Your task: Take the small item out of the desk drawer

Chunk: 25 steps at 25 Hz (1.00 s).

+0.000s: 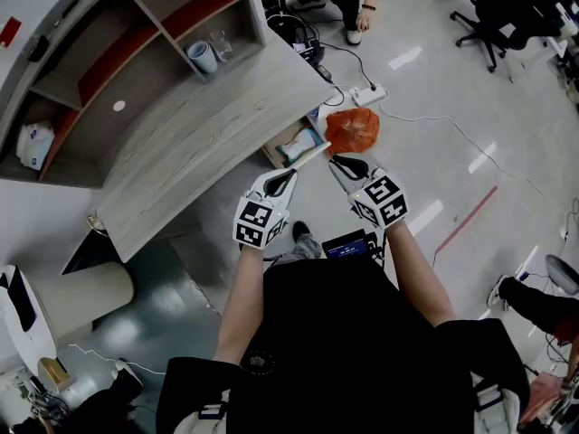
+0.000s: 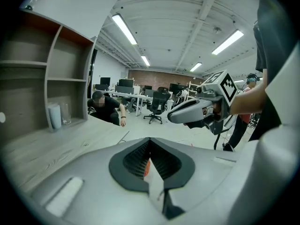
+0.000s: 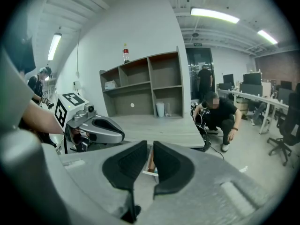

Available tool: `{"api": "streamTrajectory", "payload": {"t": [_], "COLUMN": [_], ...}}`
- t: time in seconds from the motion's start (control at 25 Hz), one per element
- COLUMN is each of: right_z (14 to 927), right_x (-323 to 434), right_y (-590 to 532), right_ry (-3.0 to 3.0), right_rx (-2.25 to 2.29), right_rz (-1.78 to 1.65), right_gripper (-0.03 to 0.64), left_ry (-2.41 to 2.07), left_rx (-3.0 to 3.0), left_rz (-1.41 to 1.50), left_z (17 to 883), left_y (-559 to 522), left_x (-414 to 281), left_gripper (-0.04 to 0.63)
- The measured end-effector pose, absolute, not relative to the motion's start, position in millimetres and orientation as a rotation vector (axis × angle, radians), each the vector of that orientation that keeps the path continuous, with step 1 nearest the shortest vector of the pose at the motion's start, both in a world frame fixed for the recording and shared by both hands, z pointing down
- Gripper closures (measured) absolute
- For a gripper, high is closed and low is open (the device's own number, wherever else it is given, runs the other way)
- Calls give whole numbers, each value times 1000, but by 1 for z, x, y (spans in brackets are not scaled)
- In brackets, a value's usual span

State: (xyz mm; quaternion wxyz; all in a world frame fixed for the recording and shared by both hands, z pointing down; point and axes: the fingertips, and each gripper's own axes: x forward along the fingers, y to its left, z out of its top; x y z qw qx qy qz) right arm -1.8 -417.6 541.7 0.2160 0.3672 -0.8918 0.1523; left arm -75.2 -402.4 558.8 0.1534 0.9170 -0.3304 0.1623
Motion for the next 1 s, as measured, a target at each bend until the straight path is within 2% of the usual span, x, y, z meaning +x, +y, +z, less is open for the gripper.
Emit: {"api": "streamTrajectory", "payload": {"t": [0.44, 1.0], "right_z": [543, 536], "right_x": [-34, -26], "right_y": [-450, -479], "right_ry": [-2458, -2504], "right_rx": [1022, 912], "right_rz": [427, 397], "right_gripper": [575, 578], "left_ry": [-936, -1057], "left_rx": [2629, 2576], "left_rz": [447, 439], "left_z": [560, 553], "left_y": [-441, -462], "left_x": [-104, -97], "left_gripper": [595, 595]}}
